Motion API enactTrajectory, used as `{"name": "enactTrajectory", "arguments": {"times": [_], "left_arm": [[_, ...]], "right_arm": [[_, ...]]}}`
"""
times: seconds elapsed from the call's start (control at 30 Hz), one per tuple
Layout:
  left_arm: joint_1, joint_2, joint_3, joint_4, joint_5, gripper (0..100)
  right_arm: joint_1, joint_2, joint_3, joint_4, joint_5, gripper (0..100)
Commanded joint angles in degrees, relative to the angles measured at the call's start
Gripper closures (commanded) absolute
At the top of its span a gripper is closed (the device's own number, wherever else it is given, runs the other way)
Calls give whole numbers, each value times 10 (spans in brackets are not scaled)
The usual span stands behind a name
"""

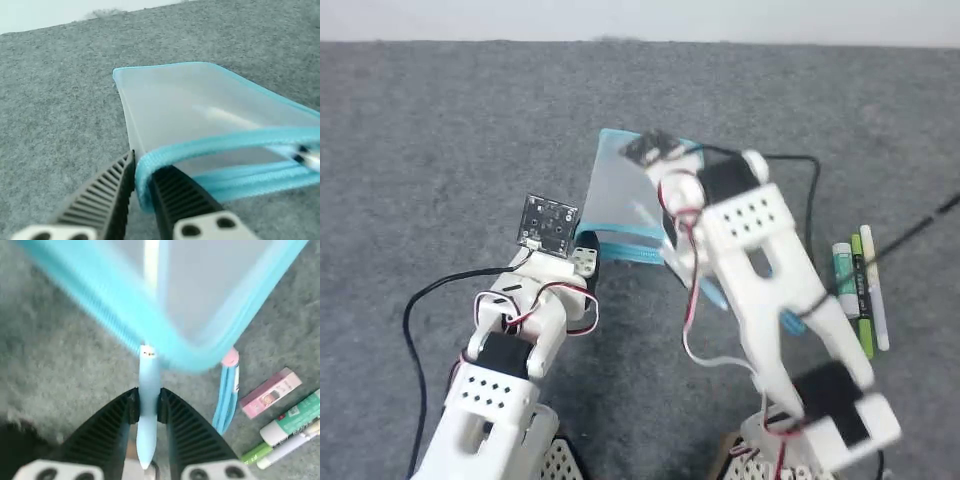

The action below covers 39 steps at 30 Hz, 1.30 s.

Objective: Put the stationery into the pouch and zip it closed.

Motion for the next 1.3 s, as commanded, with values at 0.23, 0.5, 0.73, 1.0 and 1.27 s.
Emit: {"name": "enactTrajectory", "arguments": {"times": [0.23,0.5,0.73,1.0,1.27], "left_arm": [[4,-16,-3,-26,8,989],[4,-16,-2,-26,8,989],[4,-16,-2,-26,8,989],[2,-16,-2,-26,8,989],[3,-16,-2,-26,8,989]], "right_arm": [[4,70,-189,22,-65,868],[-21,67,-200,21,-62,792],[-59,-15,-186,22,-25,794],[34,-159,-1,-4,33,909],[73,-218,166,-73,70,972]]}}
